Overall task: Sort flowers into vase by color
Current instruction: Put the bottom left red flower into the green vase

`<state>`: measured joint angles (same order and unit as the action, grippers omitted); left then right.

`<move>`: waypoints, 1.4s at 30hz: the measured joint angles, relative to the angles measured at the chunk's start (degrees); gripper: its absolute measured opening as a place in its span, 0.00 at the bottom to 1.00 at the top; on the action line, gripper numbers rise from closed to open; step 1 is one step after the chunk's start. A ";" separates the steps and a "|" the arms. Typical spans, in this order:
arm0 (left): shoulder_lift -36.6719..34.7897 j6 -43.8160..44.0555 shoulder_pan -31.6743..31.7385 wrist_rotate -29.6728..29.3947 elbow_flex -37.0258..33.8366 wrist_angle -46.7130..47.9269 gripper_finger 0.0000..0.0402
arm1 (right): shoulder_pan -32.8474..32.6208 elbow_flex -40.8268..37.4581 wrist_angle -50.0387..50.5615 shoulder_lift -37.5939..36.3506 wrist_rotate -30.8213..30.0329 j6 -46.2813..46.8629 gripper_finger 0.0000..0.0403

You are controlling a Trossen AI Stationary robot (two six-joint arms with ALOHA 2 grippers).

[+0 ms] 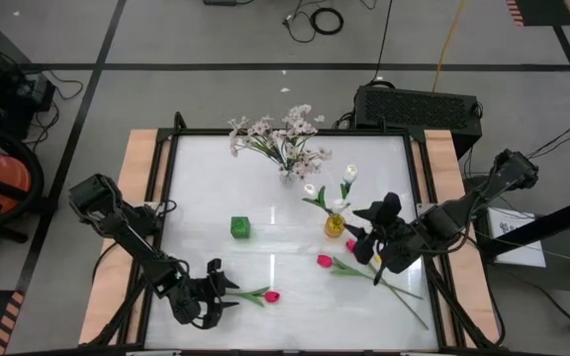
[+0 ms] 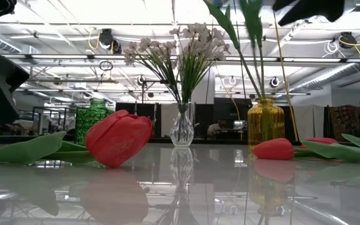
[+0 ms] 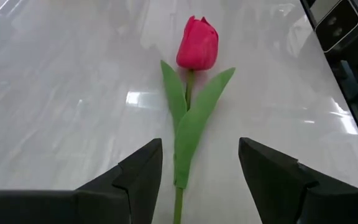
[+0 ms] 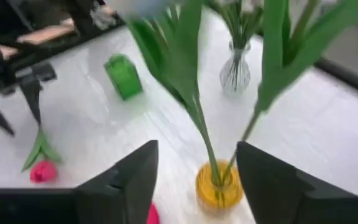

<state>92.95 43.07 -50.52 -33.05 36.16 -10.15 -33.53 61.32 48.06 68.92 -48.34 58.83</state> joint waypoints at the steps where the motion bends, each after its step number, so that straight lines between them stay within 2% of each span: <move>1: 0.00 0.00 0.00 0.02 0.00 0.00 0.55 | -0.26 0.00 1.08 -0.18 0.67 1.06 0.53; 5: 0.00 0.12 0.00 0.04 0.00 0.02 0.55 | -2.04 0.00 4.72 -1.00 0.75 4.73 0.60; 9: 0.00 0.08 0.00 0.04 0.00 0.02 0.55 | -4.06 0.00 6.71 -1.90 0.68 5.49 0.62; 16: 0.00 0.11 0.00 0.06 0.00 0.07 0.55 | -6.99 0.00 8.23 -4.23 -0.23 5.14 0.58; 23: 2.16 0.00 0.85 0.04 0.02 0.25 0.55 | -11.83 0.00 7.60 -5.62 -5.58 4.61 0.53; 28: 4.80 -0.54 2.15 0.47 0.02 0.18 0.55 | -16.08 0.00 7.49 -3.23 -10.65 6.59 0.51; 33: 5.11 -1.97 3.52 3.71 0.02 -0.11 0.55 | -19.69 0.00 6.98 0.50 -14.57 10.61 0.50; 42: 4.99 -7.28 4.94 7.79 0.04 -0.13 0.55 | -21.36 0.00 0.54 7.48 -18.25 12.28 0.45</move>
<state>97.94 35.79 -45.59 -25.26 36.21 -10.28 -54.89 61.32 48.60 76.40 -66.59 71.11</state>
